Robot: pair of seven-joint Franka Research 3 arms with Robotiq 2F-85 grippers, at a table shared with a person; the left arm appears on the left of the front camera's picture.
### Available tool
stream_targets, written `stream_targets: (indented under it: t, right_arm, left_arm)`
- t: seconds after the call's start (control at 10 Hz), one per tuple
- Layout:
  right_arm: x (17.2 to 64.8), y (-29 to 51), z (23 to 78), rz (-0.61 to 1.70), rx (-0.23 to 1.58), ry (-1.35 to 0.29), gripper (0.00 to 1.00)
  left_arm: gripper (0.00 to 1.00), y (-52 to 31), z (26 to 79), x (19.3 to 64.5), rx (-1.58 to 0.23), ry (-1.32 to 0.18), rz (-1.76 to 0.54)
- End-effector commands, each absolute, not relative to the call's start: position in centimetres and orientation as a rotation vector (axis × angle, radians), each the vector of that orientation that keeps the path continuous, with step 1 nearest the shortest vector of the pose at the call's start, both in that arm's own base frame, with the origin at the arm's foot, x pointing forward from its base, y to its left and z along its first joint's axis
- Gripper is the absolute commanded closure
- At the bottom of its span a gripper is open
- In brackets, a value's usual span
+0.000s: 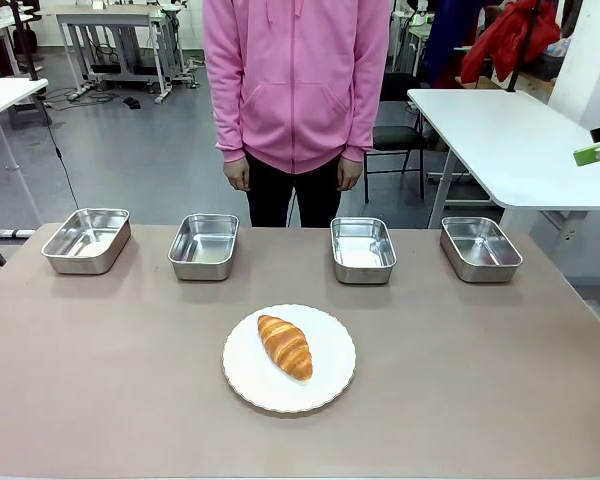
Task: Place the bread in the container.
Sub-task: Place the Butter Roll into the Airtight Container indicated by the human.
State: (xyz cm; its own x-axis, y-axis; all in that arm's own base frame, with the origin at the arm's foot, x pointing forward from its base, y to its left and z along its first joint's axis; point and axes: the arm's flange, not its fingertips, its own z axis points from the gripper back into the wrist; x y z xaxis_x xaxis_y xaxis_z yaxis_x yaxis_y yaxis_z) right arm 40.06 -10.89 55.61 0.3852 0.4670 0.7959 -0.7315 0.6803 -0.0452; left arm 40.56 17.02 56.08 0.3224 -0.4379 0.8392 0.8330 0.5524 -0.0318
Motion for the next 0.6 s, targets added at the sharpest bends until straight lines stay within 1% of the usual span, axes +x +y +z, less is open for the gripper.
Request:
stream_targets:
  t: [0.0, 0.1, 0.2, 0.5]
  right_arm:
    - [40.43, -11.10, 55.88, 0.797, 0.355, -0.903, 0.00]
    - [40.06, -10.89, 55.61, 0.782, 0.339, -0.886, 0.00]
    - [40.06, -10.89, 55.61, 0.782, 0.339, -0.886, 0.00]
    - [40.06, -10.89, 55.61, 0.782, 0.339, -0.886, 0.00]
  left_arm:
    - [0.00, 17.08, 56.10, 40.56, -0.518, -0.913, -0.907]
    - [0.00, 16.83, 56.07, 40.53, -0.508, -0.870, -0.900]
    - [0.00, 17.03, 56.09, 40.52, -0.515, -0.896, -0.884]
    - [0.00, 17.03, 56.09, 40.52, -0.515, -0.896, -0.884]
